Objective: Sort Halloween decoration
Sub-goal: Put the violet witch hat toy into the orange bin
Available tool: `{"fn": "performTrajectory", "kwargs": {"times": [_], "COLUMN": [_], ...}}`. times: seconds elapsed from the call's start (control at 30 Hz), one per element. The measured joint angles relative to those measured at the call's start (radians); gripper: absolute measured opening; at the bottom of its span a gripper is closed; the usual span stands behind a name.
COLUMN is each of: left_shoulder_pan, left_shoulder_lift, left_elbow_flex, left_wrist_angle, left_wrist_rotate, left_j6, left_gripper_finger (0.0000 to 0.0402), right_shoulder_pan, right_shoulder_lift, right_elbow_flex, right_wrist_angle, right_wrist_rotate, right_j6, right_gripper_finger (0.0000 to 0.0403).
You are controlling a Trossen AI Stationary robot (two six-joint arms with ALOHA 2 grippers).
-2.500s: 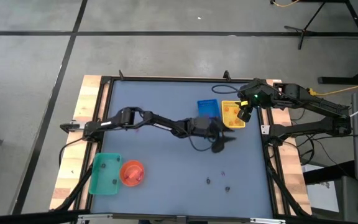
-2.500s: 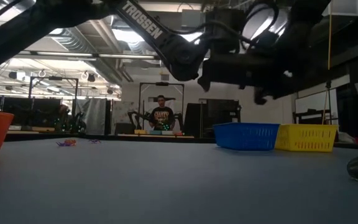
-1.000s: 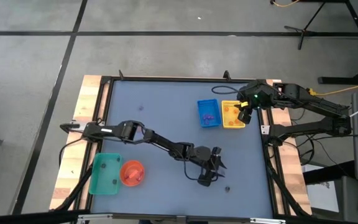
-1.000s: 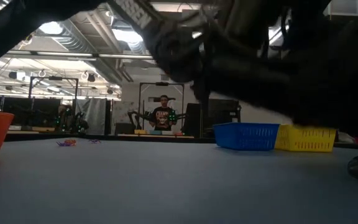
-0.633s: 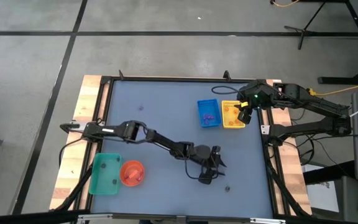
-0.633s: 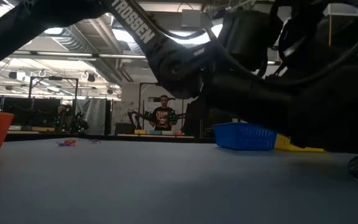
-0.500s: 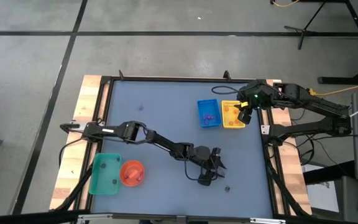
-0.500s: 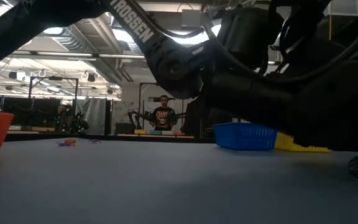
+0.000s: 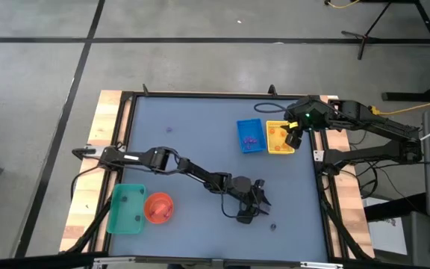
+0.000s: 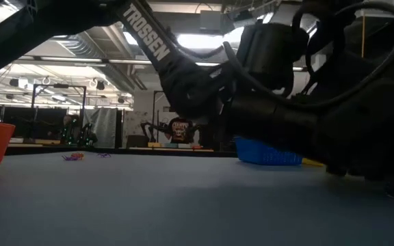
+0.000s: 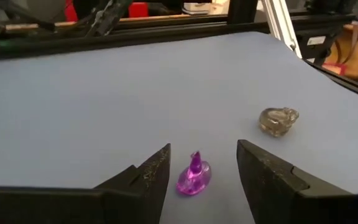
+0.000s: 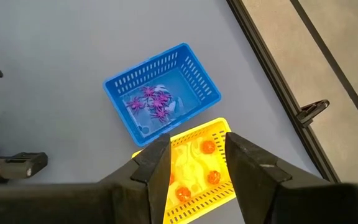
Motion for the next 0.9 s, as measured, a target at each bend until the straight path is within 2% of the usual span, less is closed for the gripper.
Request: {"fn": "performTrajectory", "kwargs": {"times": [0.9], "left_shoulder_pan": [0.003], "left_shoulder_lift": [0.004], "left_elbow_flex": [0.0], "left_wrist_angle": [0.021], "left_wrist_rotate": [0.001], "left_j6": [-0.013], "left_gripper_finger": [0.0164], "right_shoulder_pan": [0.0], "right_shoulder_lift": [0.0], "right_elbow_flex": [0.0], "right_wrist_angle": [0.009], "right_wrist_rotate": [0.0], "right_j6": [0.0], "right_gripper_finger": [0.0152]}}
